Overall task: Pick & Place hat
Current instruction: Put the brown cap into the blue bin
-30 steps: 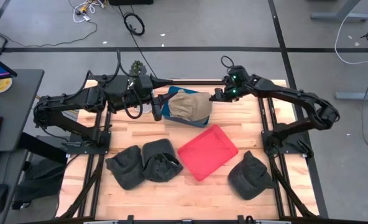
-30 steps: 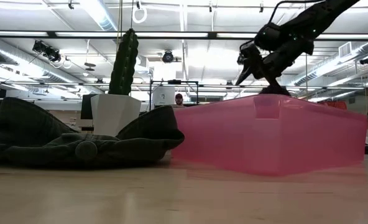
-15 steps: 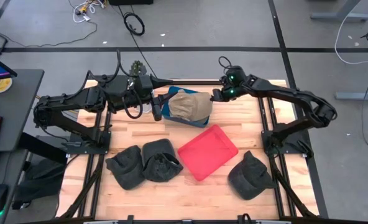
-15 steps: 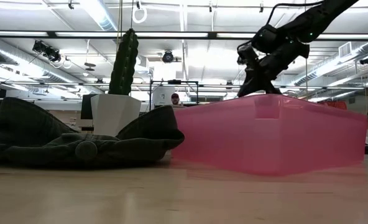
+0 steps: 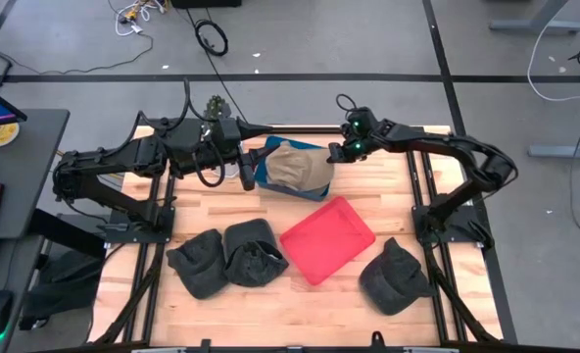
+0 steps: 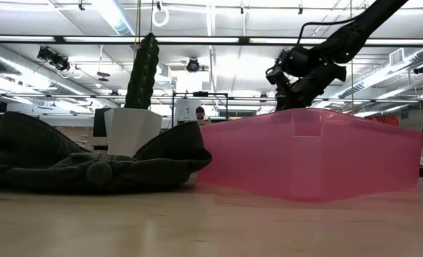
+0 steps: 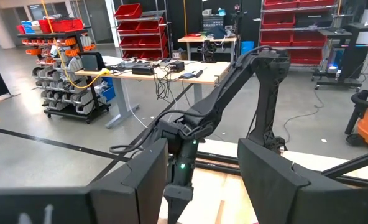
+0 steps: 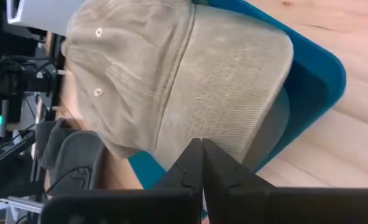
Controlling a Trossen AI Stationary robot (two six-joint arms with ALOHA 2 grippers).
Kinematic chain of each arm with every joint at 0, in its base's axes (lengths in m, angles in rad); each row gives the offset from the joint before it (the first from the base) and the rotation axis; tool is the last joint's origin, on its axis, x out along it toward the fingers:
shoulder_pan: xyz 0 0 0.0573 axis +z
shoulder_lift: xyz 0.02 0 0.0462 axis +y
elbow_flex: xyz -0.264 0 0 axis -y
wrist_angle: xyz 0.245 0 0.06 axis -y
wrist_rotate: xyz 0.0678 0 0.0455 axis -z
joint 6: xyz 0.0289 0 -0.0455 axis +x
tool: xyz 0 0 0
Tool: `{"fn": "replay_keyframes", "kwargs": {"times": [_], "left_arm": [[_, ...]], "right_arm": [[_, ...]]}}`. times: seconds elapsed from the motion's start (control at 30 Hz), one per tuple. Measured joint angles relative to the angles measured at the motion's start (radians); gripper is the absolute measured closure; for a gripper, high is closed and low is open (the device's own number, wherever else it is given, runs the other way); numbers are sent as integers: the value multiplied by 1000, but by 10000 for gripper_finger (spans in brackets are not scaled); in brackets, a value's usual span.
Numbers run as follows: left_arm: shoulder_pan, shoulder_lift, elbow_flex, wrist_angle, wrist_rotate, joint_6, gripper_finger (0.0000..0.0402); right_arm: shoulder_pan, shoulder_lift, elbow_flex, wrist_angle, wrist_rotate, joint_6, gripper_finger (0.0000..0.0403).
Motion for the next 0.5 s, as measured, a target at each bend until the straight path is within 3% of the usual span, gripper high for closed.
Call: {"fn": "replay_keyframes", "kwargs": {"times": [0.27, 0.5], "left_arm": [[0, 0, 0, 0, 0, -7, 203], [0, 0, 0, 0, 0, -8, 203]], "right_arm": [[-13, 10, 0, 10, -6, -17, 402], [-20, 15, 0, 14, 71, -13, 402]]}}
